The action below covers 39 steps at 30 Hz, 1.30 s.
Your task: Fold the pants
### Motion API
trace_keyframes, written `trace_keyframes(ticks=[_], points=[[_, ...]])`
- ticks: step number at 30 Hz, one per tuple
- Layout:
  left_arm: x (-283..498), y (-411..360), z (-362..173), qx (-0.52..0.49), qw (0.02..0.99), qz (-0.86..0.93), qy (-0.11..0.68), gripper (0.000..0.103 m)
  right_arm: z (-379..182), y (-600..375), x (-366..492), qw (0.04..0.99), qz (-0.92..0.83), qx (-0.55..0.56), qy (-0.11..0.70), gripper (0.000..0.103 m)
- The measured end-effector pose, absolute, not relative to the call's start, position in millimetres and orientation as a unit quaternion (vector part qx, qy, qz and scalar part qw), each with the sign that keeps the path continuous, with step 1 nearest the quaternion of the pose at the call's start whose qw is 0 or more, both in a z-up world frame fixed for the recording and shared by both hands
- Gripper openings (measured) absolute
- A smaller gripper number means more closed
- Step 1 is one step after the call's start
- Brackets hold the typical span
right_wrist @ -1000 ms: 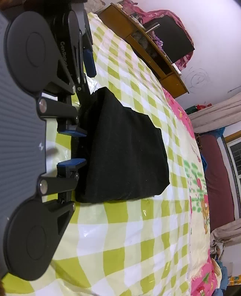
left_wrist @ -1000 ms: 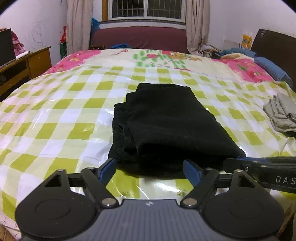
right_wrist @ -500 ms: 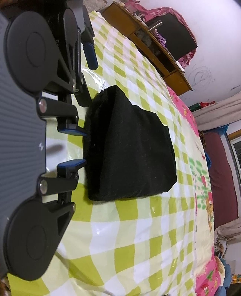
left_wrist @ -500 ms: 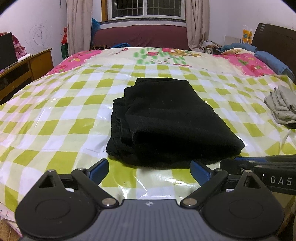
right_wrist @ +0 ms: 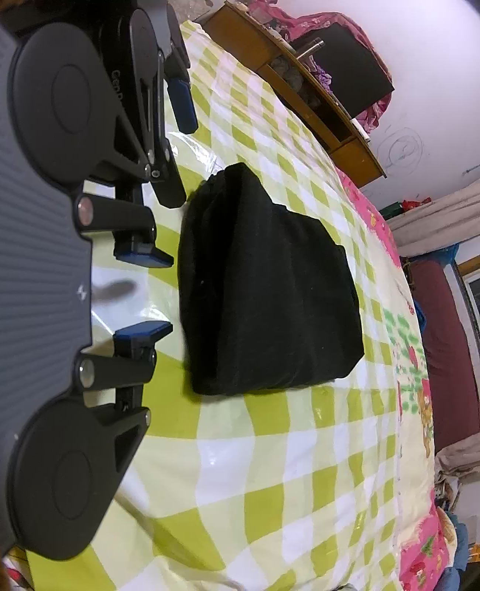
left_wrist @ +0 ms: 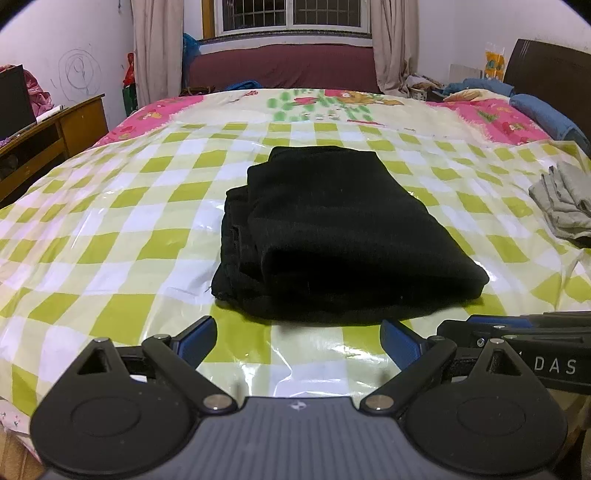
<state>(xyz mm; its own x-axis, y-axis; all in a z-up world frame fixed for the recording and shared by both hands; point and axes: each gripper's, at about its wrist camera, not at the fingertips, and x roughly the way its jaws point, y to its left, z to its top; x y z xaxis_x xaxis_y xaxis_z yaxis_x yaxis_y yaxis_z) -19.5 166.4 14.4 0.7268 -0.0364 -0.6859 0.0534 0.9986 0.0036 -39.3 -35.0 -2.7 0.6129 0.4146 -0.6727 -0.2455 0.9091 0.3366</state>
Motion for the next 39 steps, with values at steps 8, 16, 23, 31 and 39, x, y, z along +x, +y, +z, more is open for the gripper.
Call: trace_keyframes(ticks=[8,16,23,31,39], points=[[-18,164,10,0.015,0.923,-0.019,0.385,0.103,-7,-36,-41,0.889,0.183,0.111,0.404,0.034],[-15,157,0,0.032,0.909,-0.011,0.415,0.103,-11,-36,-43,0.888,0.185,0.113,0.405,0.034],[-15,154,0,0.035,0.908,-0.010,0.417,0.103,-12,-38,-43,0.888,0.185,0.118,0.405,0.034],[-15,155,-1,0.035,0.908,-0.011,0.418,0.103,-12,-38,-43,0.888,0.185,0.119,0.405,0.035],[-15,155,-3,0.033,0.907,-0.010,0.421,0.103,-12,-38,-43,0.887,0.186,0.119,0.405,0.035]])
